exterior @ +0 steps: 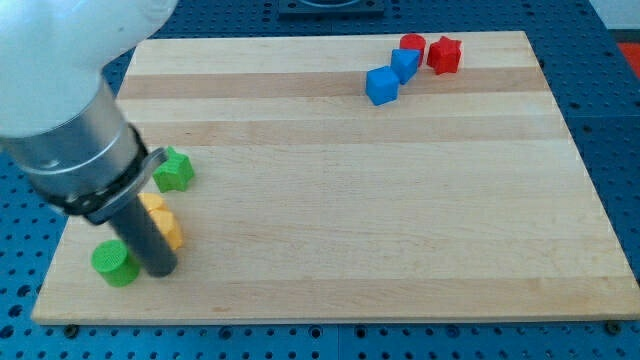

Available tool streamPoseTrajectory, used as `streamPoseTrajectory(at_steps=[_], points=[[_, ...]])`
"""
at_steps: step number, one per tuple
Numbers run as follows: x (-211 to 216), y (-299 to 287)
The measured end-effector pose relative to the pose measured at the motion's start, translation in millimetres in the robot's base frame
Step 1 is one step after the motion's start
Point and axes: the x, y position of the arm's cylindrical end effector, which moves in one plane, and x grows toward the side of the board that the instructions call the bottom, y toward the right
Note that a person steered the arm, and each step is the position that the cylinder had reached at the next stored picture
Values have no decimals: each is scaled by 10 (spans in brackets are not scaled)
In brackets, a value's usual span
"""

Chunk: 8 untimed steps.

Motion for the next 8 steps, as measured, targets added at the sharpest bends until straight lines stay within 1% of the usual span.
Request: streamPoseTrajectory(at_steps=[1,2,3,5,6,7,8], points=[[-456,150],[-676,495],[-863,684],[-1274,167],[-1720,120],[-1716,-240],[-1550,-194]])
